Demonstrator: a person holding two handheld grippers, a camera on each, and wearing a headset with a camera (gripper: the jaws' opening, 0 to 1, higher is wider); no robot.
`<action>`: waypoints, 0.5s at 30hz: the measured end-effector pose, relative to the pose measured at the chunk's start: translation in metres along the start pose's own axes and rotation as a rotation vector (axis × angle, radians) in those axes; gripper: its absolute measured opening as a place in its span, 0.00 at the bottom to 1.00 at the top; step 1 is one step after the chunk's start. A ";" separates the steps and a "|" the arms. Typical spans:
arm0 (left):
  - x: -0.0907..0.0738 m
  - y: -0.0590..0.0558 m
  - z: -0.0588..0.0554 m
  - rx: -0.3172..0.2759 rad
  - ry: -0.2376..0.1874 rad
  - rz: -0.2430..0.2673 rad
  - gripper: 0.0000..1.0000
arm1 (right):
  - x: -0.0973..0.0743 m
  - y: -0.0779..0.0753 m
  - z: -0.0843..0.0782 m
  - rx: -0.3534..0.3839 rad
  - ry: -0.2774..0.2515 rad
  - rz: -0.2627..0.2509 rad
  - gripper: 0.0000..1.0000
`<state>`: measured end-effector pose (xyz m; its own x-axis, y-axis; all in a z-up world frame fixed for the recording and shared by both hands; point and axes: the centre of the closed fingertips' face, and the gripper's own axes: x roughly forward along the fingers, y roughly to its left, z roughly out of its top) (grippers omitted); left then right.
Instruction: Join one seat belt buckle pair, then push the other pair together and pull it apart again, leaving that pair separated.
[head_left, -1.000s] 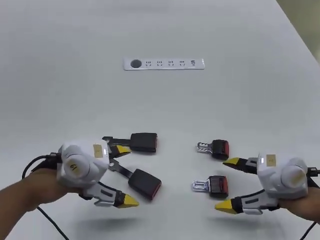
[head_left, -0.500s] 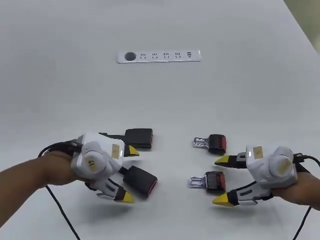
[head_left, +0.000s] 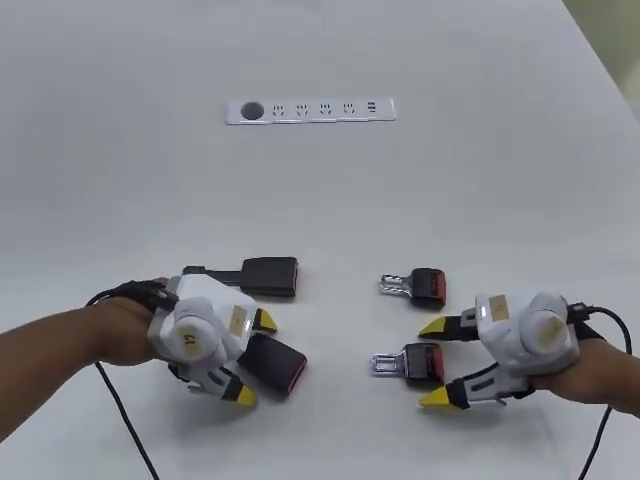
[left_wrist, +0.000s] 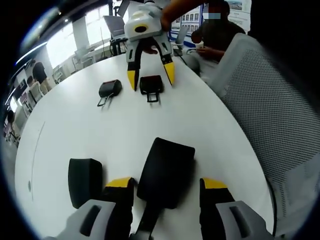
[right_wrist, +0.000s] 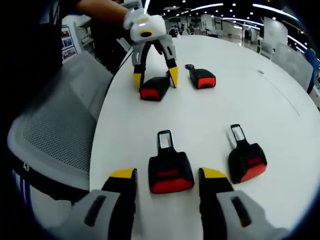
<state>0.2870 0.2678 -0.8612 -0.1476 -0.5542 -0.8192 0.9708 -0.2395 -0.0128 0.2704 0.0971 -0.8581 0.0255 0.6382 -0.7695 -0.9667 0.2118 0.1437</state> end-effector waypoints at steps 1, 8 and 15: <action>0.000 0.001 0.000 0.000 -0.004 0.000 0.54 | 0.000 0.000 0.000 -0.005 0.000 0.000 0.51; -0.003 0.007 -0.001 -0.030 -0.016 0.022 0.39 | -0.001 -0.002 -0.002 -0.046 0.027 -0.001 0.39; -0.010 0.012 -0.010 -0.114 -0.013 0.091 0.34 | -0.001 -0.003 -0.002 -0.048 0.027 -0.001 0.38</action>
<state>0.3019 0.2787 -0.8591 -0.0592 -0.5804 -0.8122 0.9954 -0.0962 -0.0038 0.2729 0.0949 -0.8589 0.0202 0.6179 -0.7860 -0.9778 0.1763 0.1134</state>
